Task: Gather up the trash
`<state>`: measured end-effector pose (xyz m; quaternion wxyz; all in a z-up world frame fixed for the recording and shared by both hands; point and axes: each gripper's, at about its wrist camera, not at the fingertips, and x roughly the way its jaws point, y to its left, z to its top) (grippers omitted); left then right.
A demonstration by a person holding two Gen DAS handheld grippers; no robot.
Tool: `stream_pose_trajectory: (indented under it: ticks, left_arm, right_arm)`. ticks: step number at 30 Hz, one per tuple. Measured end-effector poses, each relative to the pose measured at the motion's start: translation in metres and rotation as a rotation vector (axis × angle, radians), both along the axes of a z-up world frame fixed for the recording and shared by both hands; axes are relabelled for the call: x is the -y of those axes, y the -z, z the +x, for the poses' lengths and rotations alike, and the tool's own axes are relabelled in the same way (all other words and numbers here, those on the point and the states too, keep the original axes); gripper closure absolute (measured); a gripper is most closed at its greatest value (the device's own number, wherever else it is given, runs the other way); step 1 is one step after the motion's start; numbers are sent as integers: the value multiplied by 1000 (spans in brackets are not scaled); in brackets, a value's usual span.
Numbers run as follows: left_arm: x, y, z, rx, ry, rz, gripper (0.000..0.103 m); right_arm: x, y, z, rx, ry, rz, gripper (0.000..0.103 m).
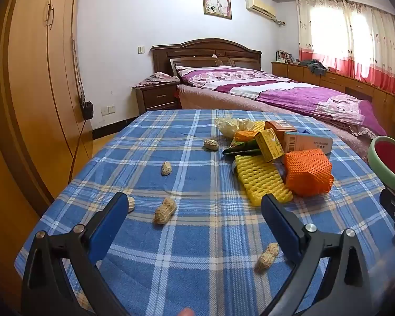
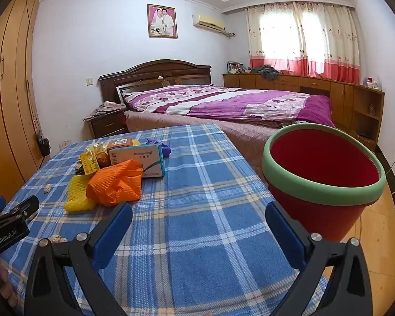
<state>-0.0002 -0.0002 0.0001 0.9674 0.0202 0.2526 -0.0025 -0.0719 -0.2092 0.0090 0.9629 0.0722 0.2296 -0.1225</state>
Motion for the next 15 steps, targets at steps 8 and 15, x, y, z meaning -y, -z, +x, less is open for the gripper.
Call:
stream_pose_trajectory:
  ticks: [8, 15]
  left_arm:
    - [-9, -1, 1, -3, 1, -17, 3]
    - [-1, -1, -1, 2, -1, 11, 3]
  right_arm:
    - [0, 0, 0, -4, 1, -2, 0]
    - [1, 0, 0, -4, 1, 0, 0]
